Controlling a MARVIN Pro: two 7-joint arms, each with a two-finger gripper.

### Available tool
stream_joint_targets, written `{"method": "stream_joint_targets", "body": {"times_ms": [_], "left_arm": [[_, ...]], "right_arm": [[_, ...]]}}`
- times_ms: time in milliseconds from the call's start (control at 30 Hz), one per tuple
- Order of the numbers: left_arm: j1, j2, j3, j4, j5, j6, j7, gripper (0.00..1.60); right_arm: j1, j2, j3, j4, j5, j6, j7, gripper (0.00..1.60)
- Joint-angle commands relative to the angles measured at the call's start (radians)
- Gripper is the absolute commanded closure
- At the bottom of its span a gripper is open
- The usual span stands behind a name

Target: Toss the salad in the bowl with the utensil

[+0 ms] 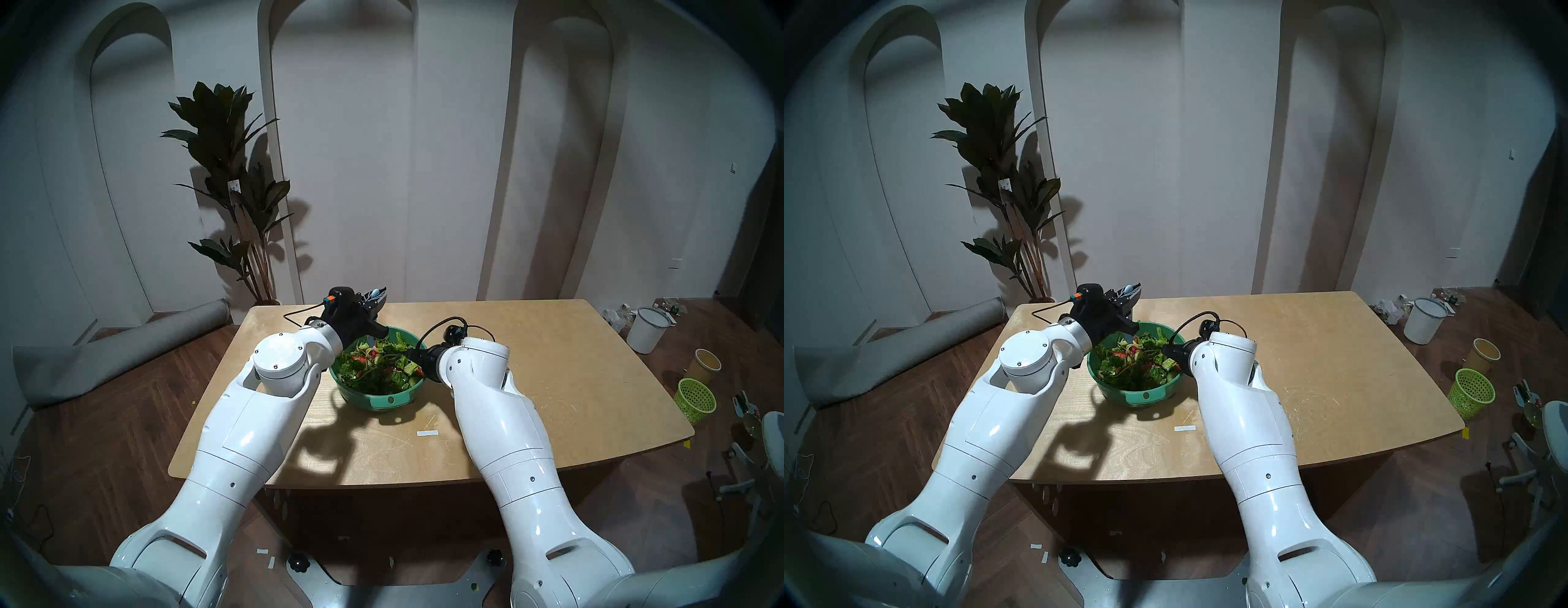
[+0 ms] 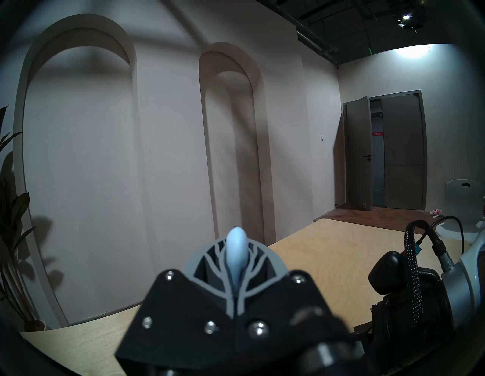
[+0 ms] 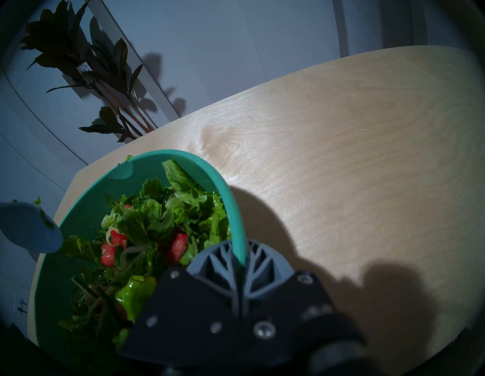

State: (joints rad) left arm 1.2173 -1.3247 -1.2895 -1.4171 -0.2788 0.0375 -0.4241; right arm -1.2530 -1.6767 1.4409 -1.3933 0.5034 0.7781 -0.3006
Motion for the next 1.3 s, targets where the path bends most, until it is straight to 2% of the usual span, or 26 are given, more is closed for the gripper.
{"method": "stream_joint_targets", "body": {"times_ms": [0, 333, 433, 600, 1267], "left_arm": [[-0.111, -0.019, 0.009, 0.078, -0.006, -0.067, -0.083, 1.6], [-0.203, -0.029, 0.018, 0.206, 0.01, -0.112, -0.188, 1.6], [-0.209, -0.036, 0.01, 0.22, 0.009, -0.114, -0.209, 1.6], [-0.258, -0.056, 0.003, 0.304, 0.014, -0.131, -0.278, 1.6], [-0.407, -0.103, 0.0, 0.545, 0.081, -0.186, -0.415, 1.6]], "right_arm": [[0.011, -0.005, 0.0, -0.02, 0.002, -0.001, 0.001, 1.6], [0.012, -0.005, 0.0, -0.018, 0.002, -0.002, 0.001, 1.6], [0.012, -0.005, 0.0, -0.018, 0.002, -0.002, 0.001, 1.6], [0.012, -0.005, 0.0, -0.018, 0.001, -0.002, 0.002, 1.6], [0.013, -0.005, 0.0, -0.016, 0.001, -0.002, 0.002, 1.6]]}}
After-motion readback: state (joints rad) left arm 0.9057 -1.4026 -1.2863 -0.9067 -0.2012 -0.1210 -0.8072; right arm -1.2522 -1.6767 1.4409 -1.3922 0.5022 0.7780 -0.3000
